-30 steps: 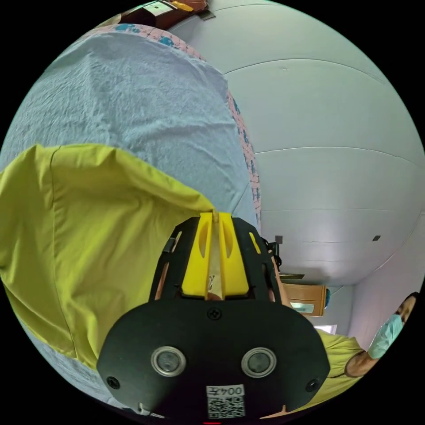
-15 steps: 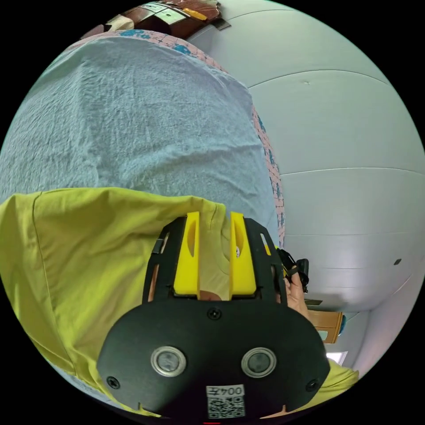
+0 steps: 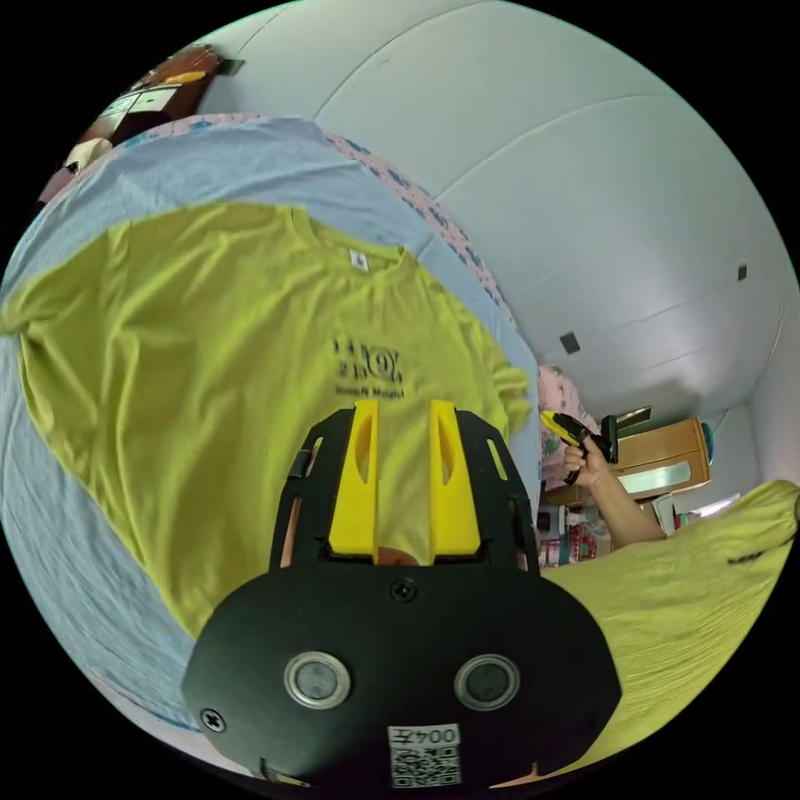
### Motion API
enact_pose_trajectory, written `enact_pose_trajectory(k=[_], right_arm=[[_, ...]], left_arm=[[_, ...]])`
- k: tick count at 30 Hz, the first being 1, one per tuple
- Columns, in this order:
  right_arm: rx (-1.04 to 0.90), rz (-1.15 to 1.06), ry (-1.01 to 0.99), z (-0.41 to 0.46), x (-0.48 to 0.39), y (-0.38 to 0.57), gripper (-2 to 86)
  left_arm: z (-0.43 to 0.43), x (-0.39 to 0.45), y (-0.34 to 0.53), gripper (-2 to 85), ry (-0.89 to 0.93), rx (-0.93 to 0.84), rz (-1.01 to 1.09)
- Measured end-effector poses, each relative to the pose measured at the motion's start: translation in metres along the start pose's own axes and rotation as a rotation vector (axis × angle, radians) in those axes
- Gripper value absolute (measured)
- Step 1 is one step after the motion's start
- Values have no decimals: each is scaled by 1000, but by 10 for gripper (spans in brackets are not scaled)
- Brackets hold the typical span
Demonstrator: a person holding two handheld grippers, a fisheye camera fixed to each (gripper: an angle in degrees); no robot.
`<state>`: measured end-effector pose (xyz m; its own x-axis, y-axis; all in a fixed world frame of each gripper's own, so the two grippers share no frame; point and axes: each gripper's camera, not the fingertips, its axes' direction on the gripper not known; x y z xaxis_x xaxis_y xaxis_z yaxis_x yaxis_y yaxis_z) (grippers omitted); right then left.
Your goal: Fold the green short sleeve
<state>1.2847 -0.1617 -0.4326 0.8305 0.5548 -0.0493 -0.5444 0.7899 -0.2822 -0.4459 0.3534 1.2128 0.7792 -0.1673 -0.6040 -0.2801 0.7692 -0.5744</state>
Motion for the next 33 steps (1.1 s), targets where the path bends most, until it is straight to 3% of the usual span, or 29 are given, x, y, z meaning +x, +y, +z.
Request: enact_pose_trajectory(k=[5, 9, 13, 15, 17, 20, 25, 29, 33], right_arm=[[58, -18, -65, 18, 9, 46, 99], [38, -106, -77, 41, -11, 50, 109], [-12, -179, -78, 57, -44, 51, 15], [-13, -254, 12, 52, -73, 52, 6], [-40, -318, 337, 48, -107, 53, 3], [-72, -322, 513, 54, -113, 57, 17], [-77, -372, 244, 26, -116, 93, 36], [-202, -471, -28, 6, -129, 165, 31], [-278, -459, -84, 5, -132, 242, 66]], left_arm=[[25, 20, 78, 91, 30, -79, -171], [20, 37, 102, 90, -67, -126, -138], [8, 50, 122, 80, -166, -153, -101], [3, 55, 130, 72, -186, -145, -101], [-2, 65, 140, 62, -237, -140, -94], [-10, 76, 154, 65, -254, -127, -75], [-37, 91, 177, 88, -229, -82, -84], [-82, 105, 203, 93, -179, 0, -57], [-124, 107, 239, 93, -151, 26, -11]])
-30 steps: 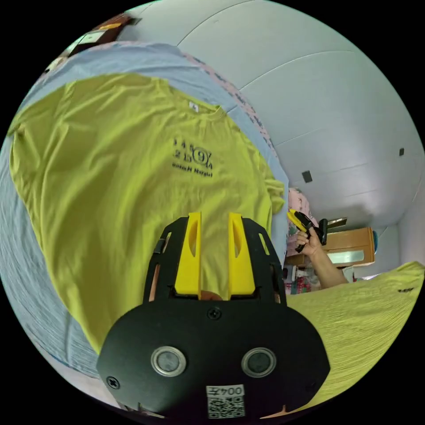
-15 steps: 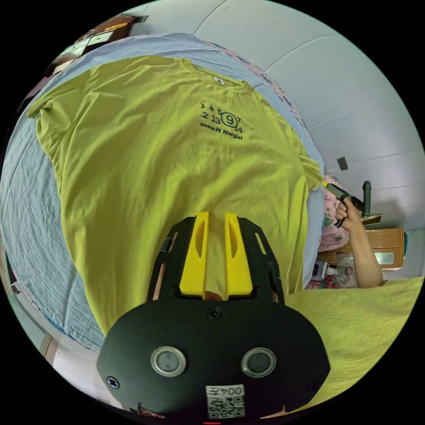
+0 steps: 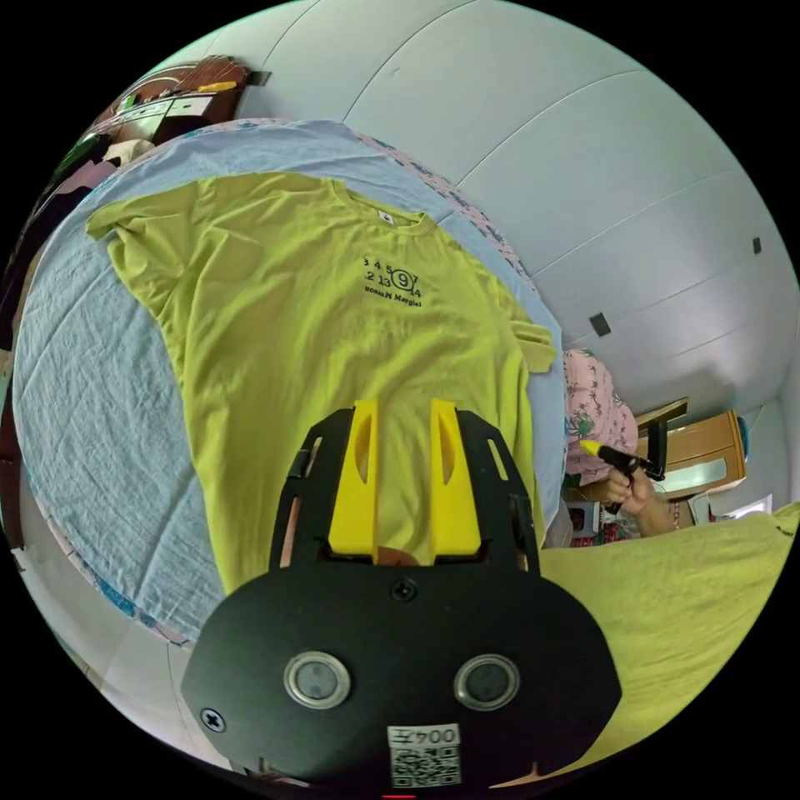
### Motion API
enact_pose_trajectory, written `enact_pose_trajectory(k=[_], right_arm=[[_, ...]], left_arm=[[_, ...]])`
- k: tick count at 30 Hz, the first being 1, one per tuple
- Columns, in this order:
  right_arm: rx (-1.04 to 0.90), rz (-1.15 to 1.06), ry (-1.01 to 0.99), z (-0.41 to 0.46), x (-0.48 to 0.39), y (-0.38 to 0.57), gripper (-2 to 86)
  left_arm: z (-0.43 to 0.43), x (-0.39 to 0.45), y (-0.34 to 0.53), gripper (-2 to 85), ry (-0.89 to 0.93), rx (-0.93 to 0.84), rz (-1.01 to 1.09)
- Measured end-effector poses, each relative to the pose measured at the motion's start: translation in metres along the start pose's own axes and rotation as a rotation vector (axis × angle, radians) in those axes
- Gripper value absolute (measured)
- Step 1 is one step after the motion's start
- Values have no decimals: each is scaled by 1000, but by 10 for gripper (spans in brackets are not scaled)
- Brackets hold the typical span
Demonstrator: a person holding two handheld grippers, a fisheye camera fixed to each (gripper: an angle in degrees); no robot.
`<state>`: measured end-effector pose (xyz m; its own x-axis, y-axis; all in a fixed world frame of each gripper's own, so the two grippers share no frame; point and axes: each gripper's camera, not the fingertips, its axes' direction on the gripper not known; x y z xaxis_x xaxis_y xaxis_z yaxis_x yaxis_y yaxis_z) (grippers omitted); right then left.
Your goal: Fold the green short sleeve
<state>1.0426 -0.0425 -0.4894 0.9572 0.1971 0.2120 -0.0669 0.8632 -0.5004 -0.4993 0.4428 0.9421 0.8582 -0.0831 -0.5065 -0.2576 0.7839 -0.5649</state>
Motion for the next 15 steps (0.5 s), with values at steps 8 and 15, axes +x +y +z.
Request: enact_pose_trajectory(k=[8, 15], right_arm=[[10, 135, 16, 64, -59, 134, 75], [55, 146, 86, 97, -92, 181, 89]], left_arm=[[-105, -47, 121, 92, 34, 54, 16], [-167, -91, 227, 91, -7, 78, -73]])
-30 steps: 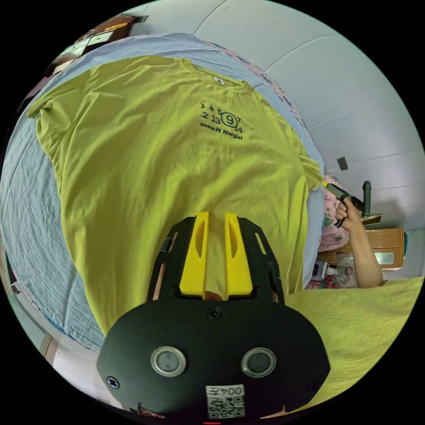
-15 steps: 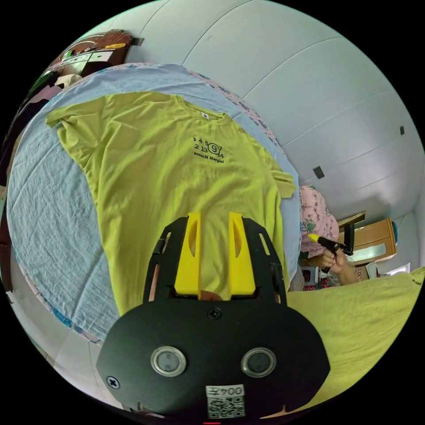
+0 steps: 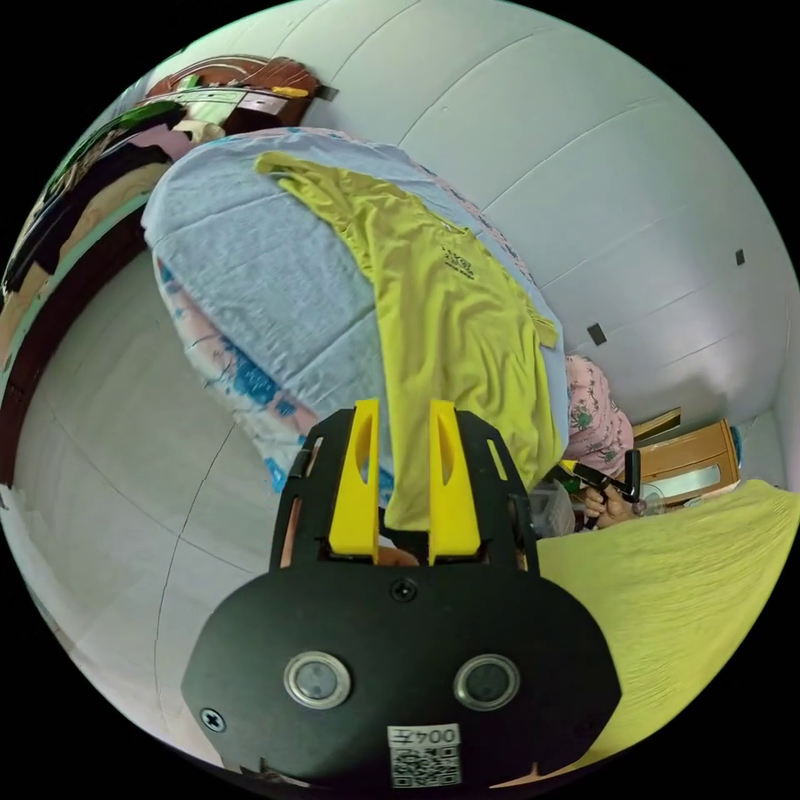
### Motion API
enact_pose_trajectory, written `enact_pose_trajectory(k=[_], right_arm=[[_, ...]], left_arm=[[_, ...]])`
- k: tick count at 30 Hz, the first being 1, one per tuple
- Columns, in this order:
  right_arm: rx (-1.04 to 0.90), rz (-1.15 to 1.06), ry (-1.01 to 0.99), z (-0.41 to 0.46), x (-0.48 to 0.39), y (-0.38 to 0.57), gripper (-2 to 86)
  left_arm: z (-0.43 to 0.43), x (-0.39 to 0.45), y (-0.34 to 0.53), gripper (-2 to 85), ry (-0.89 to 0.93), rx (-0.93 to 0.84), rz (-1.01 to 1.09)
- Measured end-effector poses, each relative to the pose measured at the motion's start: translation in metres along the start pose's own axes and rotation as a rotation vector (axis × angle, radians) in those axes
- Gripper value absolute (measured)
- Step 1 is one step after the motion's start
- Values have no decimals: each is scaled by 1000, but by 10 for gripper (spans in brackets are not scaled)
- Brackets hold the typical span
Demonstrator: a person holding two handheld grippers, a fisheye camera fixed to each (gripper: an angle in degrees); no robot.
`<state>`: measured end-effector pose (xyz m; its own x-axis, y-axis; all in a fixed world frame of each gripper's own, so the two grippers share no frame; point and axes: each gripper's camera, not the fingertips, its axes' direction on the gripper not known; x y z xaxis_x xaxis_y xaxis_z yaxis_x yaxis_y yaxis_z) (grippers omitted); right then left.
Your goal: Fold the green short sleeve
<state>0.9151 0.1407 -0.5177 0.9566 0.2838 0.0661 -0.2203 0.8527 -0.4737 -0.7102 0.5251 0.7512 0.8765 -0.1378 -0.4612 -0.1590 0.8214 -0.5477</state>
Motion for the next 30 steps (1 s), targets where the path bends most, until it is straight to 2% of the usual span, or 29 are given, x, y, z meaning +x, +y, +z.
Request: enact_pose_trajectory(k=[5, 9, 13, 15, 21, 26, 30], right_arm=[[-53, -47, 140, 31, -14, 22, 125], [-40, -56, 73, 46, -18, 23, 116], [-107, -98, -4, 54, -28, 30, 22], [-132, -135, -54, 44, -38, 36, 12], [-41, -184, -262, -47, -84, 28, -2], [101, -250, -432, -131, -148, -19, -4], [185, -255, -537, -164, -186, -51, -5]], left_arm=[[-25, -29, 57, 94, -14, -49, -46], [-37, -35, 81, 96, -4, -78, -39], [-46, -34, 99, 101, -11, -115, 23], [-49, -33, 106, 105, -9, -116, 50], [-48, -27, 137, 128, -20, -145, 165], [-48, -14, 165, 138, -58, -154, 278], [-54, -4, 178, 140, -84, -131, 331]])
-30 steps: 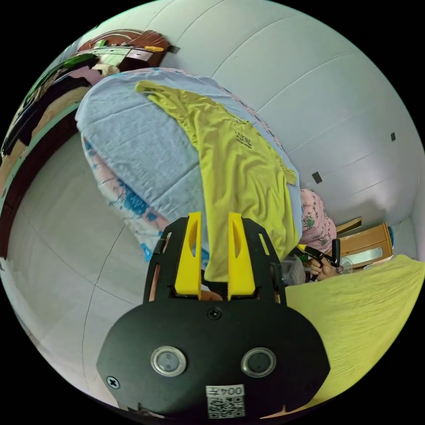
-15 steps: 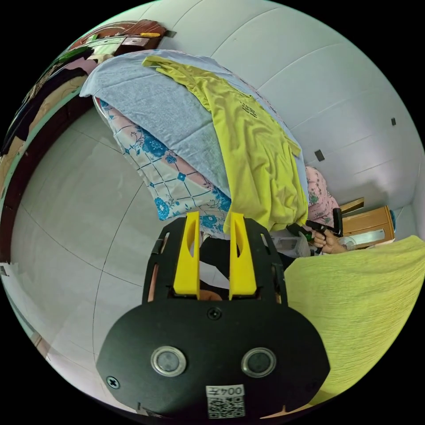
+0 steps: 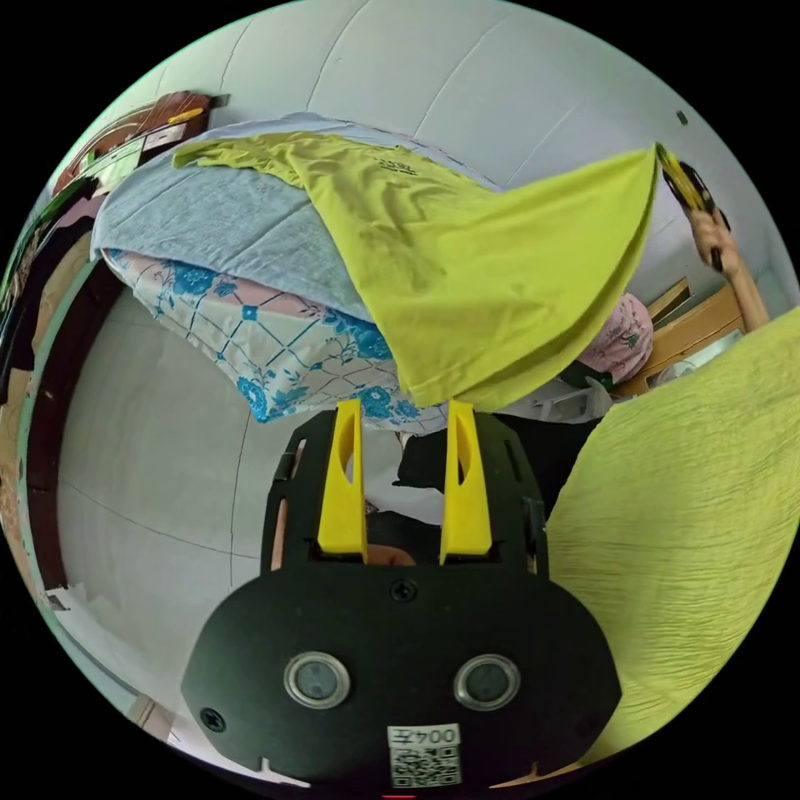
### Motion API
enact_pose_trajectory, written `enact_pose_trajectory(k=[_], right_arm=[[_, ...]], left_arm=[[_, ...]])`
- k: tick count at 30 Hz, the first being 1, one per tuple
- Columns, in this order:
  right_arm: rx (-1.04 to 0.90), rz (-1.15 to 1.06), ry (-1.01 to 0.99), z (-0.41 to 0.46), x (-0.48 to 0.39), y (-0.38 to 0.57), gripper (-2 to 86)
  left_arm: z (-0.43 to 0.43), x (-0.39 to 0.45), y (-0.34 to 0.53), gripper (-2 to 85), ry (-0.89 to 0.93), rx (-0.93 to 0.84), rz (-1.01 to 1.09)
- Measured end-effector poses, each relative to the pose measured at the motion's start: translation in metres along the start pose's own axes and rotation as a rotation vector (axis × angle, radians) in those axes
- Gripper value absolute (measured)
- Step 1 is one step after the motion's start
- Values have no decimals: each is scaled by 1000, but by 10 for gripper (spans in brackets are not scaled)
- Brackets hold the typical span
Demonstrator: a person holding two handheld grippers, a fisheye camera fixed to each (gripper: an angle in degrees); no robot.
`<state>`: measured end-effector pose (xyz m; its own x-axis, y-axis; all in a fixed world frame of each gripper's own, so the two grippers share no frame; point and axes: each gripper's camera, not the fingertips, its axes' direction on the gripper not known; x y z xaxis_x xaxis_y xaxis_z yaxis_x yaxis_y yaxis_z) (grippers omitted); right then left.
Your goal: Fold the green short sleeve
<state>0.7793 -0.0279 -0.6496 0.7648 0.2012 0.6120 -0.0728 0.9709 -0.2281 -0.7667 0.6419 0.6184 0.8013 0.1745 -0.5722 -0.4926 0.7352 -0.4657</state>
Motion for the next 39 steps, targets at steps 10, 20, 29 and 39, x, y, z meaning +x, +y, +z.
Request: enact_pose_trajectory(k=[10, 20, 29, 39], right_arm=[[130, 64, -165, 27, -60, -89, -6], [116, 35, -157, 42, -90, -125, -6], [132, 39, -97, 19, -76, -123, -6], [127, 82, 81, -54, -39, -100, -5]], left_arm=[[-26, -4, 17, 141, 76, 89, -37], [-25, -55, 38, 138, 342, 154, -204], [-14, -107, 35, 82, 587, 149, -398], [-126, -158, 36, 12, 548, 382, -515]])
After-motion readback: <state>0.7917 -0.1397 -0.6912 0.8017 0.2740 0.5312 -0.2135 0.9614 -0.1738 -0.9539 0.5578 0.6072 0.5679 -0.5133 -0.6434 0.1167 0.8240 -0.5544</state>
